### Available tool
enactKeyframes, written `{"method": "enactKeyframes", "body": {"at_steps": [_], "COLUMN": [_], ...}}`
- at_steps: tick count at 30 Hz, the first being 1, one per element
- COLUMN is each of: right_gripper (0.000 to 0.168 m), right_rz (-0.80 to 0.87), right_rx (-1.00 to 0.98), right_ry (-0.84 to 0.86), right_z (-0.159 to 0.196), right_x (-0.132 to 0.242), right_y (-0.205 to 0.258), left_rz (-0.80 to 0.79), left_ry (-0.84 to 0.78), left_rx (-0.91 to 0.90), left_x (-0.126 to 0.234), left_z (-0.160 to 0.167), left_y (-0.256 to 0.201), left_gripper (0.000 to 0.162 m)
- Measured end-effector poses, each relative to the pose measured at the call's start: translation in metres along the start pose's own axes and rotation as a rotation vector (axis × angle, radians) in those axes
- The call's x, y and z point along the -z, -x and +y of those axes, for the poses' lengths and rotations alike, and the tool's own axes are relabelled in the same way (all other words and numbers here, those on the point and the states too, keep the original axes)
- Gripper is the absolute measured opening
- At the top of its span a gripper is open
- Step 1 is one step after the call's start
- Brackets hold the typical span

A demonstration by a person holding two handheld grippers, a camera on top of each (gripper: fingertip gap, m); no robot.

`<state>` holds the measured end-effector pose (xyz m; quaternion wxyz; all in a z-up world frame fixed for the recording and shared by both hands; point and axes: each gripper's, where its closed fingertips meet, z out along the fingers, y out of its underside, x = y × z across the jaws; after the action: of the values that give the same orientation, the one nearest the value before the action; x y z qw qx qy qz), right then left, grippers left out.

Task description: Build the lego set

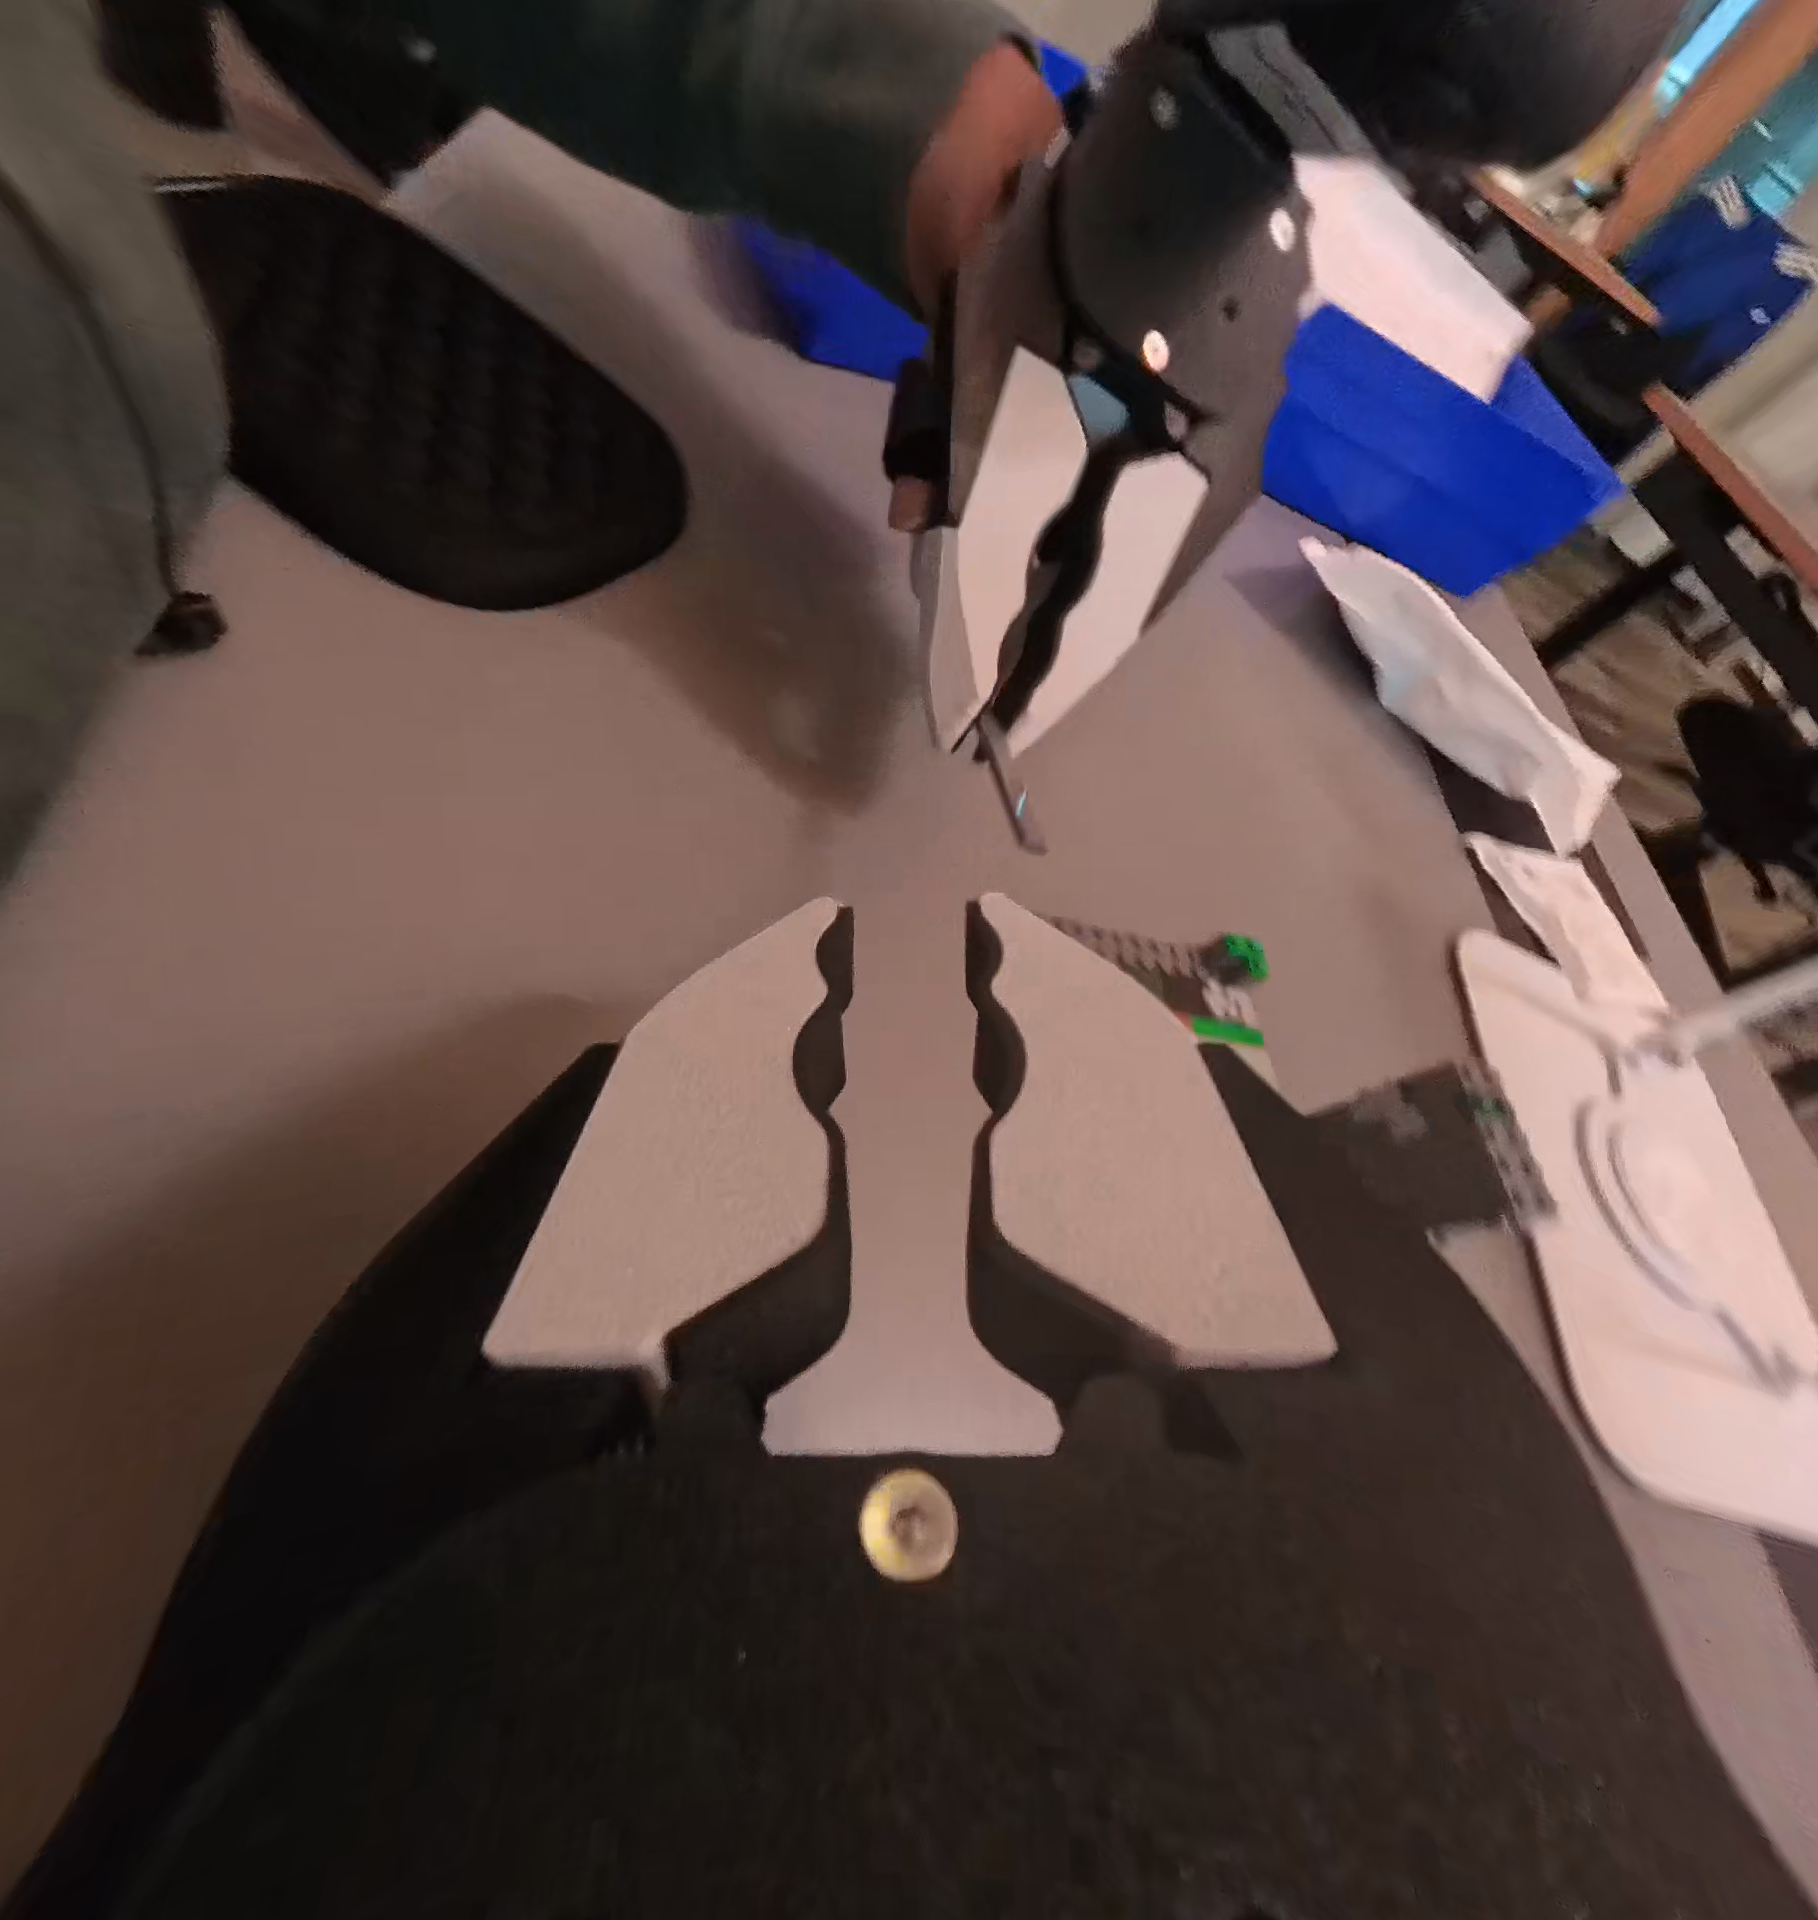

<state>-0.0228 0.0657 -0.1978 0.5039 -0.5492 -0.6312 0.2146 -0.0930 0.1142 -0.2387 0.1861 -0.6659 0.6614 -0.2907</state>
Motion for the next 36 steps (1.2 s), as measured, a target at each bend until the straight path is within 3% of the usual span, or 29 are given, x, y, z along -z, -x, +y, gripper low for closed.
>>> {"method": "enactKeyframes", "body": {"at_steps": [5,15,36], "right_gripper": [0.015,0.013,0.012], "right_rz": [0.118,0.113,0.111], "right_rx": [-0.108,-0.188,-0.241], "right_ry": [0.048,0.086,0.075], "right_z": [0.024,0.041,0.048], "right_x": [0.012,0.012,0.011], "right_y": [-0.015,-0.009,-0.012], "left_rz": [-0.148,-0.141,-0.135], "left_ry": [0.161,0.309,0.336], "left_rx": [-0.014,-0.067,-0.084], "left_x": [0.018,0.000,-0.007], "left_z": [0.019,0.012,0.016], "left_y": [0.069,0.168,0.178], "left_gripper": [0.007,0.007,0.014]}}
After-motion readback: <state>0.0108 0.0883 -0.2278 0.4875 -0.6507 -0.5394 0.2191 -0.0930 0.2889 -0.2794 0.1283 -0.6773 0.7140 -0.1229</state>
